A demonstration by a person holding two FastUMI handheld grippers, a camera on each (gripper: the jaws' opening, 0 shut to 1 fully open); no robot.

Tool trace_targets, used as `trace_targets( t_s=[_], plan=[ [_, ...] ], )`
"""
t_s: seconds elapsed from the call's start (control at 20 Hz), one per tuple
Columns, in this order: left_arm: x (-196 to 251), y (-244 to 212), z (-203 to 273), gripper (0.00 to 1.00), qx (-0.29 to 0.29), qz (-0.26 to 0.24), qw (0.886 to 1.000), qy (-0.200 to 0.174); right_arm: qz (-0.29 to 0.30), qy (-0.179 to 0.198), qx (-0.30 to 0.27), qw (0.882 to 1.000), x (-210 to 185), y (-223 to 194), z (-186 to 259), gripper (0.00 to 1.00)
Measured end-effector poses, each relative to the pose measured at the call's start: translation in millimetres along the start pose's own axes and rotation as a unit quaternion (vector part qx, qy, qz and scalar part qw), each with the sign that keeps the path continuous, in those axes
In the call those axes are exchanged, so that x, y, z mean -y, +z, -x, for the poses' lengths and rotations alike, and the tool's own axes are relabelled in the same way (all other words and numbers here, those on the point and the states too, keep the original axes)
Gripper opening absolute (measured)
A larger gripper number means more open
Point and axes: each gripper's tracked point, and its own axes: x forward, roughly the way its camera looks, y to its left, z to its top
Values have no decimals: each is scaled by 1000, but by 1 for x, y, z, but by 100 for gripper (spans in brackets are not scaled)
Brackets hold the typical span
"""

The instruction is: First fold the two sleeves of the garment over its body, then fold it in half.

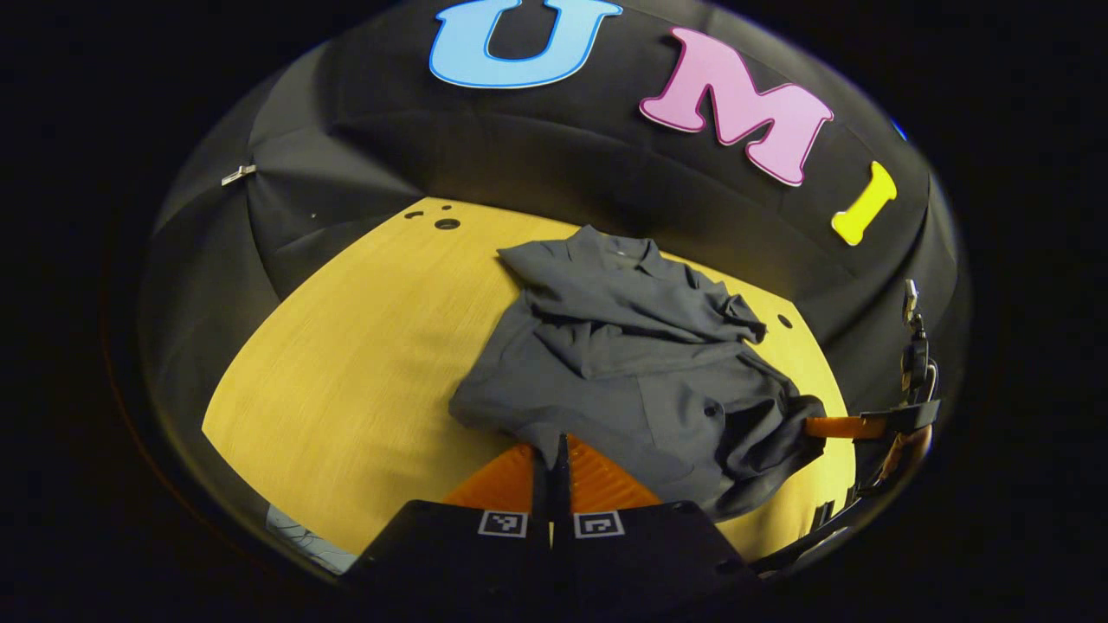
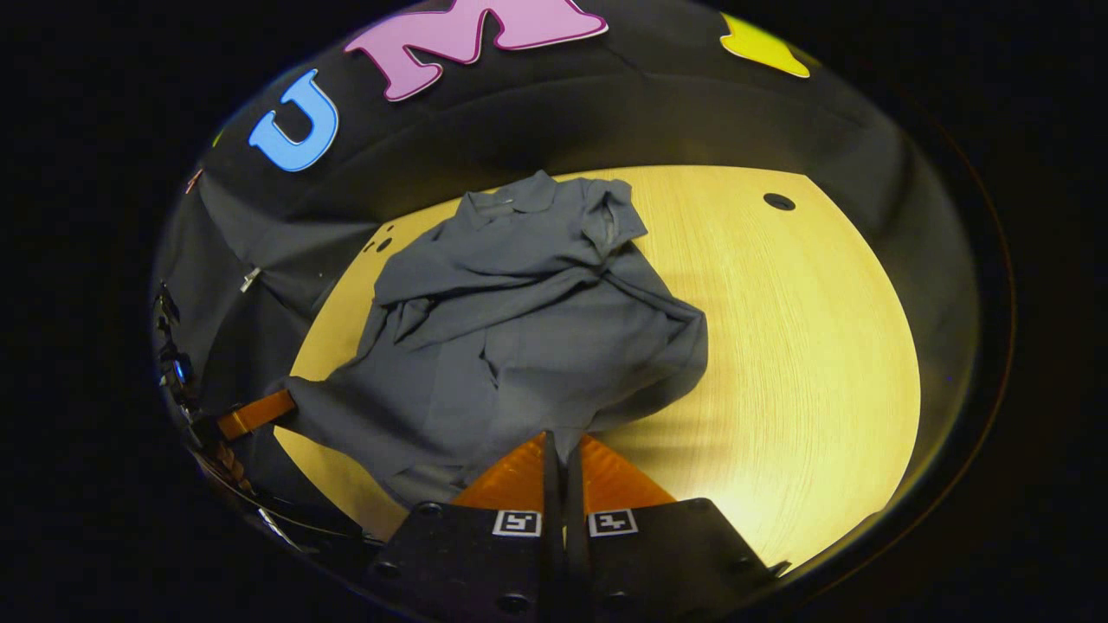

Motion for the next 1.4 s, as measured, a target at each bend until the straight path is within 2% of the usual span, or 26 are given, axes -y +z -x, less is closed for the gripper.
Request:
trace_targets(
  t_s=[0.5,0.65,1.05,1.4],
  plan=[
    [18,91,-21,5,60,-26,998,-19,5,10,55,998,-10,82,-17,5],
    [15,117,-35,6,74,-38,996,-14,14,9,74,997,-14,114,-21,5],
    [13,190,-84,5,110,-12,994,-18,28,3,113,993,-16,189,-54,5],
    [-1,226,-147,5,123,14,992,-10,11,-7,132,991,-10,234,-98,5]
  ],
)
